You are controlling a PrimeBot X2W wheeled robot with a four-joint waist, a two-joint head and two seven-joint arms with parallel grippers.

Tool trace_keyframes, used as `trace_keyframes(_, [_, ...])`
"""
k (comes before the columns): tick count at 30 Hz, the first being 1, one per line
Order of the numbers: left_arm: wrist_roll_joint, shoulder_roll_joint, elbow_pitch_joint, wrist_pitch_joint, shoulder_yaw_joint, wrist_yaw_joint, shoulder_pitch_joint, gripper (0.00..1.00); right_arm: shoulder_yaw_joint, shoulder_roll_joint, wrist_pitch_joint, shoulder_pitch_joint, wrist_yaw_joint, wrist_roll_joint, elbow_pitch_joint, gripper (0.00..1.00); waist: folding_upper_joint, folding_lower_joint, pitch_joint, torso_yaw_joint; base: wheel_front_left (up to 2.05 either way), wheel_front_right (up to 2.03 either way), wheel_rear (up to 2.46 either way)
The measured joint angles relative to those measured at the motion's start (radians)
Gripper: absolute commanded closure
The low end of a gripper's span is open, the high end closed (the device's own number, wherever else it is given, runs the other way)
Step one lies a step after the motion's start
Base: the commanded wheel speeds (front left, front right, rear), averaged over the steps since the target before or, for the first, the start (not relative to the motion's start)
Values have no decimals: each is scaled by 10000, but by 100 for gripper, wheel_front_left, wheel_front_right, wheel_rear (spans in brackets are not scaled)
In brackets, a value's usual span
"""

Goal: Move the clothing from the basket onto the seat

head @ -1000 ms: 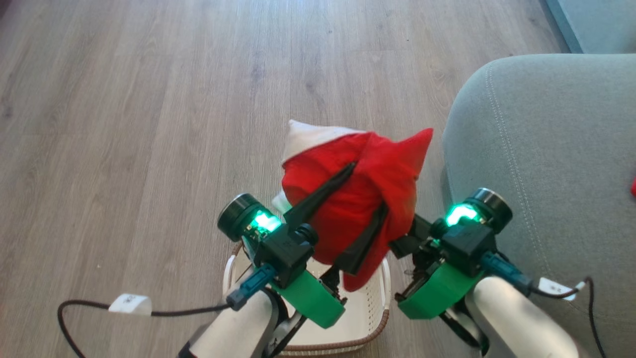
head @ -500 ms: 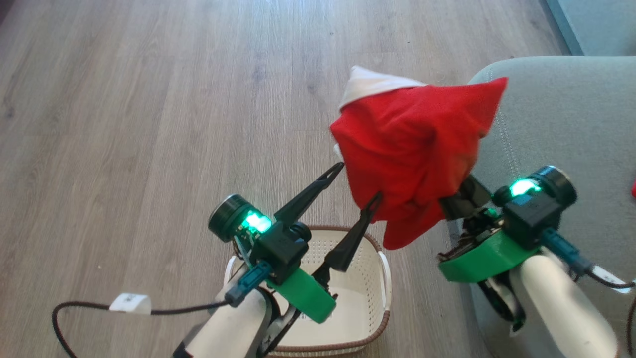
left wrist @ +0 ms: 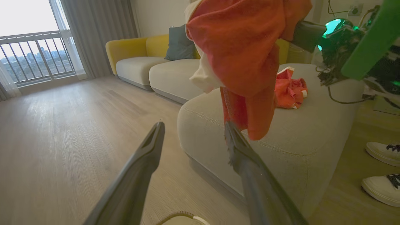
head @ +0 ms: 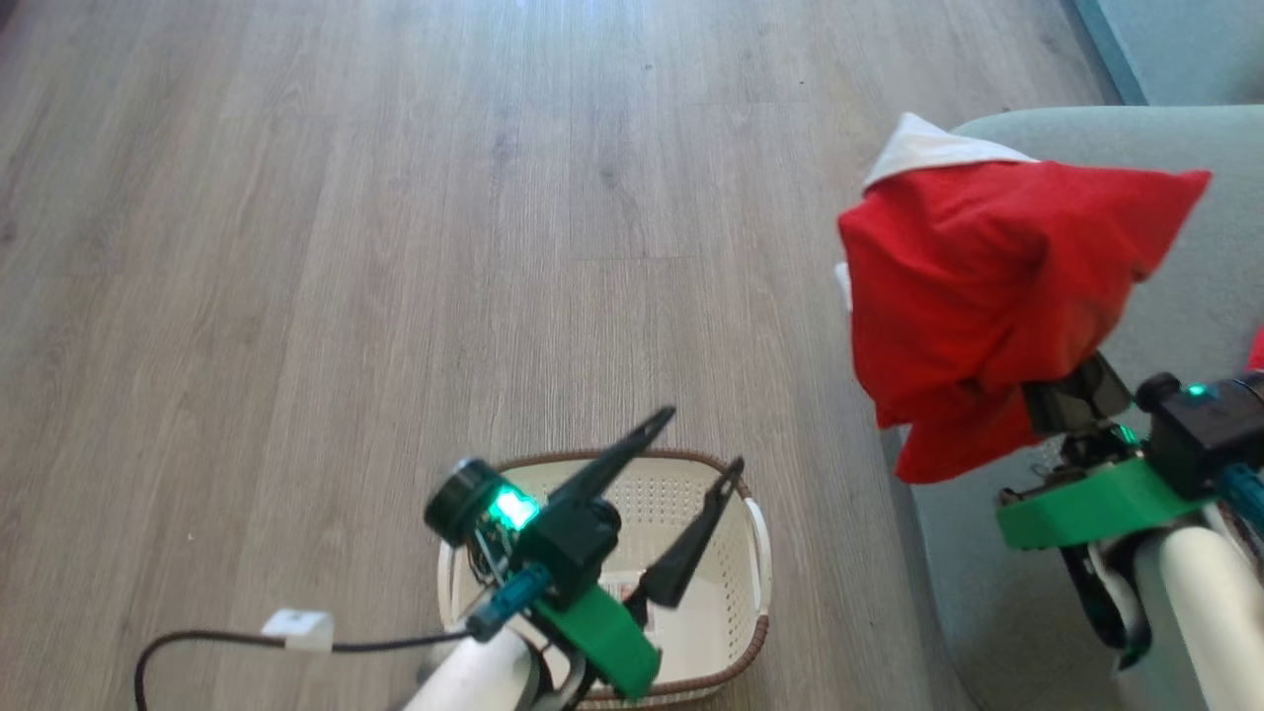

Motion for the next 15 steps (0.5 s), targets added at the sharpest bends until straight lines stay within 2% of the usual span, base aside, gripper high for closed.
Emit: trace_keyframes(15, [-100,4,894,8,-75,-140,571,0,-1511,372,0,966,0,-54,786,100,0,0,6,-186,0,0,0])
